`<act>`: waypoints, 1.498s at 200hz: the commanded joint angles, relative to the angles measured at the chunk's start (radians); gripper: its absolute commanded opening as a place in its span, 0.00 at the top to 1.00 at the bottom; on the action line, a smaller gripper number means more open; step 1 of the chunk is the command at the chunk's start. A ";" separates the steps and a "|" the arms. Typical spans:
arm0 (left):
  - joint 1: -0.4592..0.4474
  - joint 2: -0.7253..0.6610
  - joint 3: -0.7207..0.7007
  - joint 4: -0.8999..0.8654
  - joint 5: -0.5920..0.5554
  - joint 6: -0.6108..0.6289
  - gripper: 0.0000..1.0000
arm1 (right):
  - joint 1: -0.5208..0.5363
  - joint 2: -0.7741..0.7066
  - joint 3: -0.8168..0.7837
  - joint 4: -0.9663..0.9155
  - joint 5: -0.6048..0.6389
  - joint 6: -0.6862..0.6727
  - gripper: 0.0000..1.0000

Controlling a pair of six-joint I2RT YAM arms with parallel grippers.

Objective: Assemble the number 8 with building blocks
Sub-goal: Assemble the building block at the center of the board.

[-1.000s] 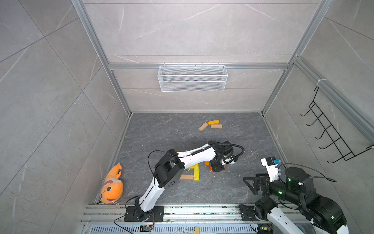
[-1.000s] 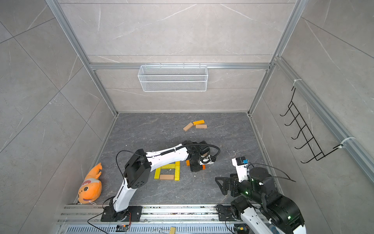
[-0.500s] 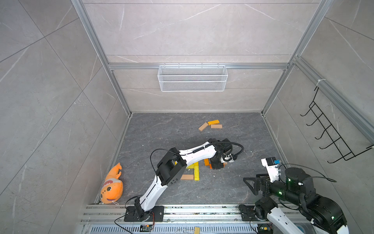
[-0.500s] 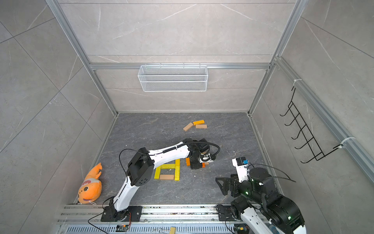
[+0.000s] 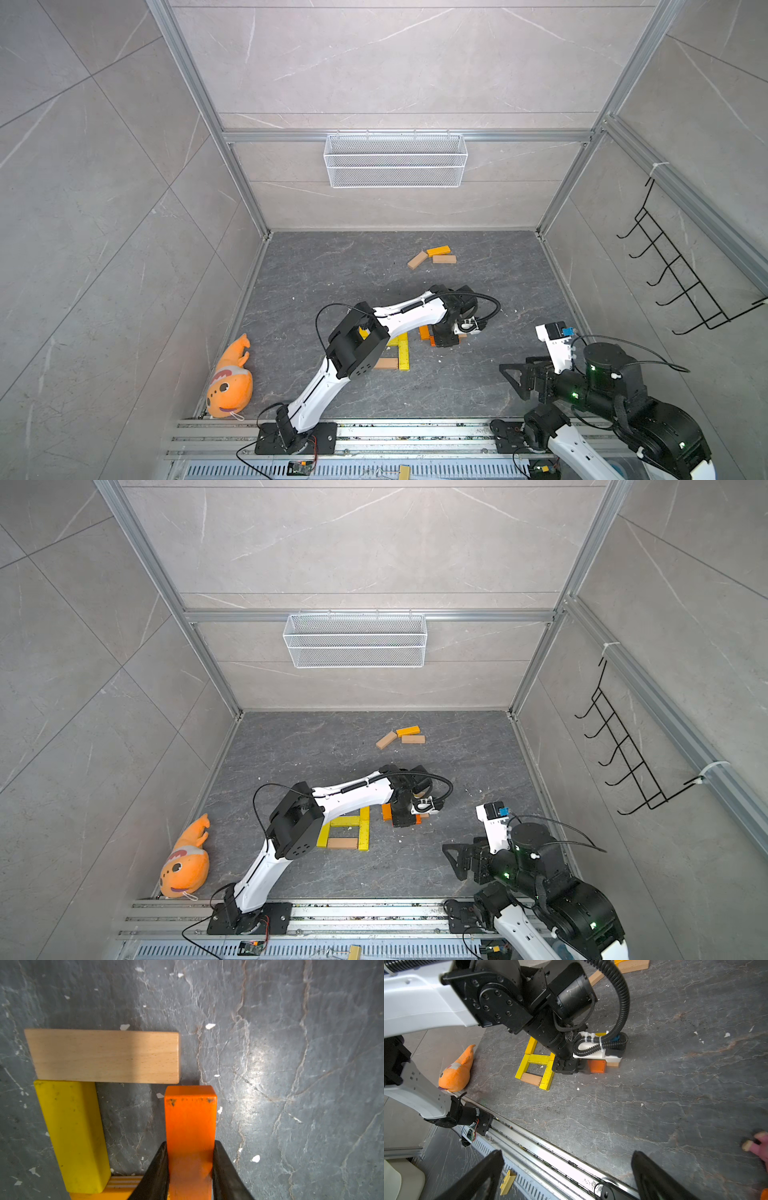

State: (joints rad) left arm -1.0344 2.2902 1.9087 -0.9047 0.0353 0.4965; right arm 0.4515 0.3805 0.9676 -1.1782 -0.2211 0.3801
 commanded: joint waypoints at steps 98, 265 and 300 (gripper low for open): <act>0.020 0.014 0.032 0.045 0.023 0.027 0.69 | 0.006 0.023 -0.010 -0.008 0.012 -0.007 0.01; 0.033 0.009 -0.010 0.020 0.027 0.031 0.69 | 0.006 0.024 -0.015 -0.006 0.016 -0.004 0.01; 0.032 0.006 -0.015 0.021 0.023 0.033 0.69 | 0.006 0.026 -0.015 -0.006 0.016 -0.004 0.01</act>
State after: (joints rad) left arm -1.0073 2.2971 1.9026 -0.8631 0.0547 0.5095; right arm 0.4515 0.3958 0.9611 -1.1782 -0.2207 0.3801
